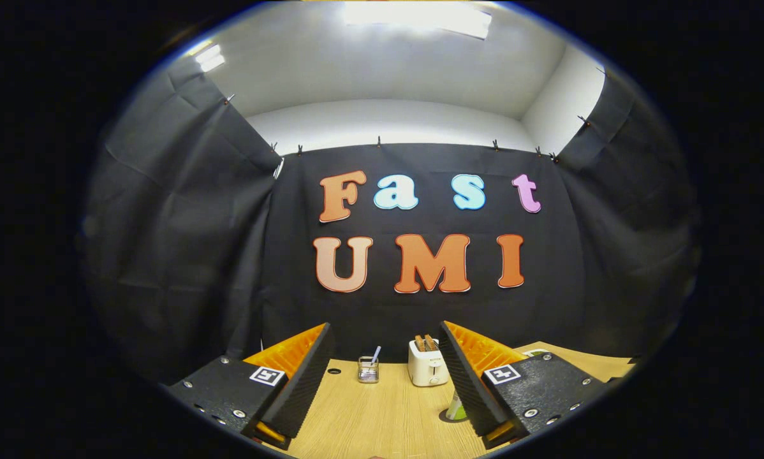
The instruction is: Take the bottle from table, then pour the juice into the cup, finally place the bottle on the coaster
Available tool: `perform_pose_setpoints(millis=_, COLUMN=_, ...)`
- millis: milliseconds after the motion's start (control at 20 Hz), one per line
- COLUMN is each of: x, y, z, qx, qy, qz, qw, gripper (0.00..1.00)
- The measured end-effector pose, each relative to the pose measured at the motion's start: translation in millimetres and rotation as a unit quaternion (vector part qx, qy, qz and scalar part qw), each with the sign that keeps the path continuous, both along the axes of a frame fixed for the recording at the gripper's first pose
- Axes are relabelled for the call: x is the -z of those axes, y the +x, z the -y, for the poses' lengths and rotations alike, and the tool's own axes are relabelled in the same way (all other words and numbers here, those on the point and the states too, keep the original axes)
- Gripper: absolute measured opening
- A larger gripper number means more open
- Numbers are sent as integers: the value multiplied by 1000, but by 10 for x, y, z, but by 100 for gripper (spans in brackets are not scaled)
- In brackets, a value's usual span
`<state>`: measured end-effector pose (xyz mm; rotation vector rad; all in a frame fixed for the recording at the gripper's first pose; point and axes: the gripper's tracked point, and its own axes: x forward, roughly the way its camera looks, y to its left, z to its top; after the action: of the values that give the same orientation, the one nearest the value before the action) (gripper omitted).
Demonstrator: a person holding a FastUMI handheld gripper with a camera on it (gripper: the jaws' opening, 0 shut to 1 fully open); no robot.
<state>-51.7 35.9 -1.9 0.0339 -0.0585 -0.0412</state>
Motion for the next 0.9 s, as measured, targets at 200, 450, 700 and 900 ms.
perform_pose_setpoints(millis=200, x=-29, y=16, z=-26, qx=-6, qy=-1, qz=6, qw=1000, gripper=98)
perform_pose_setpoints(millis=450, x=11, y=45, z=9, qx=-3, qy=-2, qz=4, qw=1000, gripper=98)
perform_pose_setpoints(millis=700, x=0, y=75, z=15, qx=-7, qy=1, qz=5, qw=1000, gripper=98)
perform_pose_setpoints(millis=900, x=-19, y=85, z=44, qx=-5, qy=-1, qz=8, qw=1000, gripper=98)
